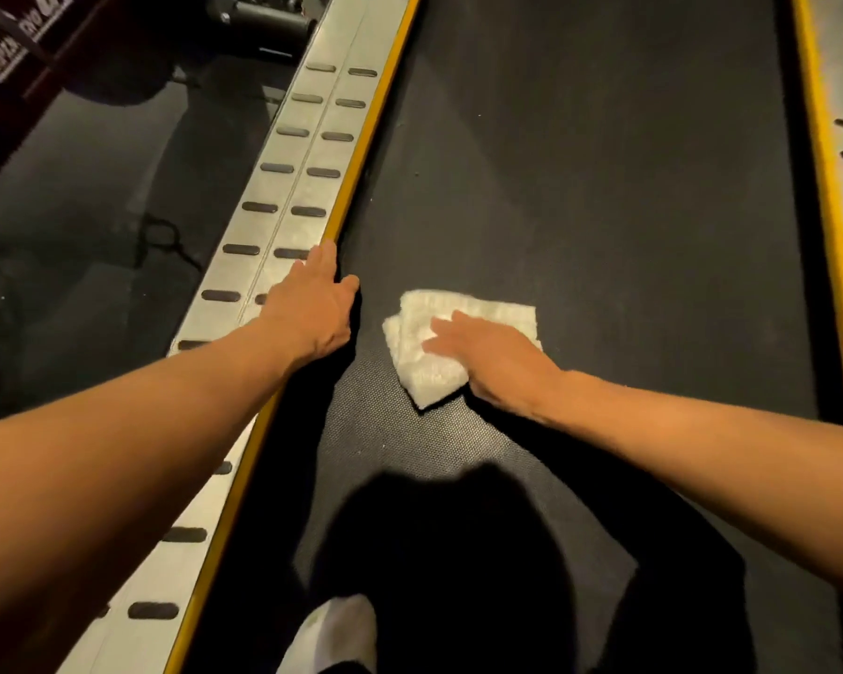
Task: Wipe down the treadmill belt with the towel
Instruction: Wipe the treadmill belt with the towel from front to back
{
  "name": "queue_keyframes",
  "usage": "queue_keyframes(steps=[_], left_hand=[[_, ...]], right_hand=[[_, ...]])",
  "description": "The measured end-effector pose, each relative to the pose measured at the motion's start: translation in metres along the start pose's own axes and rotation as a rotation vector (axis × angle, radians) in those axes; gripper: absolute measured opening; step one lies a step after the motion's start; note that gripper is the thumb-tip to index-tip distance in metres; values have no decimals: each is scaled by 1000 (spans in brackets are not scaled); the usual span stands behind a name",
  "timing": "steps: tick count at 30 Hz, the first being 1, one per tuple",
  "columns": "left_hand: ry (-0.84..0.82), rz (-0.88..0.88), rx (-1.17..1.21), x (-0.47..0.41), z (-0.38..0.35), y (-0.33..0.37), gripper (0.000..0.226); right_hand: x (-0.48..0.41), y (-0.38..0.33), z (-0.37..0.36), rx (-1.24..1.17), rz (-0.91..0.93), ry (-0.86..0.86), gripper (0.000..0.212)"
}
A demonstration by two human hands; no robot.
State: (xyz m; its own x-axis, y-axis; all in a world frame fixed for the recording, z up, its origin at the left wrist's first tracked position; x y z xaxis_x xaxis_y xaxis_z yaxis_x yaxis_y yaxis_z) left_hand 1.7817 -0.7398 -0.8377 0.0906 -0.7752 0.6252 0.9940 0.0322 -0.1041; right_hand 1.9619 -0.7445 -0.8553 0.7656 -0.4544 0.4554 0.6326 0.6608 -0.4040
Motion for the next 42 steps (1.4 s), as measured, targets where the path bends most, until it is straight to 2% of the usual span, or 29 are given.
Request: queue_keyframes(steps=[3, 7, 10, 13, 15, 17, 20, 23, 26, 28, 31, 32, 34, 35, 38, 40, 42], left_hand=[[37, -9, -54, 3, 3, 8, 53], [72, -132, -107, -2, 5, 27, 59], [0, -195, -65, -2, 1, 44, 63], [-49, -203, -18, -3, -4, 50, 63], [-45, -200, -9, -4, -5, 50, 62], [-33, -208, -16, -4, -4, 50, 62], [-26, -227, -28, -3, -2, 52, 63], [-43, -232, -57, -7, 0, 58, 63], [-55, -226, -80, -14, -4, 63, 62], [-66, -212, -91, -17, -7, 65, 63], [-70, -204, -102, -18, -8, 66, 65], [-71, -204, -104, -18, -8, 67, 65], [-77, -204, -103, -18, -7, 67, 65], [-83, -204, -107, -17, -6, 67, 65], [-105, -202, -111, -16, -6, 67, 66], [-115, -198, -106, -15, -5, 67, 67], [-126, -196, -97, -16, -6, 66, 69]], right_hand=[[7, -2, 12, 2, 66, 60, 51], [7, 52, 46, -86, -120, 232, 39], [19, 52, 21, 31, -164, 147, 54], [44, 11, -9, 18, -35, 33, 70], [51, 0, -7, -71, 57, 90, 66], [45, 17, 11, -116, 13, 163, 59], [29, 56, 40, -131, -110, 309, 60], [29, 74, 23, -120, -248, 199, 61], [54, 43, -10, 110, -92, 107, 68], [68, 35, -21, 89, -50, 16, 67], [70, 37, -24, -8, -122, -91, 82], [68, 36, -22, -84, -147, -96, 82], [64, 36, -17, -219, -195, -30, 71], [62, 36, -16, -202, -215, 2, 65], [56, 28, -19, 21, -238, 54, 54], [57, 22, -20, 79, -209, 90, 38], [57, 18, -19, 116, -169, 51, 26]])
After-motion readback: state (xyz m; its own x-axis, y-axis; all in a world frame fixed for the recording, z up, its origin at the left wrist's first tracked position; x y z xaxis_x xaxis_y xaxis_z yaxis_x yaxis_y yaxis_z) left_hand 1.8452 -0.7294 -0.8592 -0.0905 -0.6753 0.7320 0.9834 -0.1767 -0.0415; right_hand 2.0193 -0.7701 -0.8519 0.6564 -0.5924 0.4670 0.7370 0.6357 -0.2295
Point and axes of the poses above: each hand's wrist, its own x-axis away from the middle knuckle, its own z-axis out of the back of the hand, y = z × x, the point moved 8 cm from there along -x, towards the middle knuckle, and after that the axes turned 13 degrees about -y, right-handed, at the moved point
